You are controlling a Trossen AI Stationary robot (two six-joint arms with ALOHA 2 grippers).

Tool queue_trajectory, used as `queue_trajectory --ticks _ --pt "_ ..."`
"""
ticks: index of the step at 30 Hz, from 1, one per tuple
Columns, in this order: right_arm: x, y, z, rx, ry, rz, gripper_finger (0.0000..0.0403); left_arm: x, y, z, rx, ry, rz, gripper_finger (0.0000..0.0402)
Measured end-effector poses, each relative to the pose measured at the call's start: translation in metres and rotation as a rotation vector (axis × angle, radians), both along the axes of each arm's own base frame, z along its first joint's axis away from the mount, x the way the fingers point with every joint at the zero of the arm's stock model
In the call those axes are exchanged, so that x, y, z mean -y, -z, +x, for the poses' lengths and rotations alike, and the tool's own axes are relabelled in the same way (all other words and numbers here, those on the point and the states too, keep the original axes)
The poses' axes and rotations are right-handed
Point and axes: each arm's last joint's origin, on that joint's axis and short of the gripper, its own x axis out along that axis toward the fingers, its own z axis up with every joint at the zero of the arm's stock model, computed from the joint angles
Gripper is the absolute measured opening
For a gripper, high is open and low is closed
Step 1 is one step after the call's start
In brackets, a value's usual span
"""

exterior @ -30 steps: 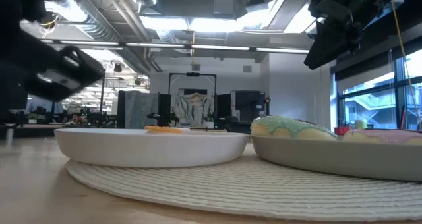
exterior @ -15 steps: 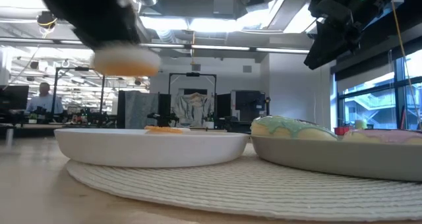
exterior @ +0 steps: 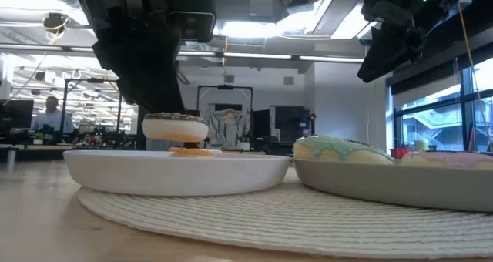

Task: Pick & Place donuts
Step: Put the small brown donut on the white plate

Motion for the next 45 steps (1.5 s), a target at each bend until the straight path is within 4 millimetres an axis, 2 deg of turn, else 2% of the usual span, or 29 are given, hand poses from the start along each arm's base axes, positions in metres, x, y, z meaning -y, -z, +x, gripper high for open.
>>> queue_trajectory --ticks 18,27,45 --pt "0.000 0.000 -0.001 -0.020 -0.018 -0.016 0.0168 0.001 0.013 0.003 -0.024 -0.054 0.009 0.0031" --pt "0.000 0.001 -0.001 -0.030 -0.018 -0.018 0.0168 0.004 0.031 0.007 -0.070 -0.052 -0.005 0.0031" --pt "0.000 0.002 -0.003 -0.047 -0.019 -0.020 0.0168 0.003 0.030 0.007 -0.046 -0.077 0.000 0.0038"
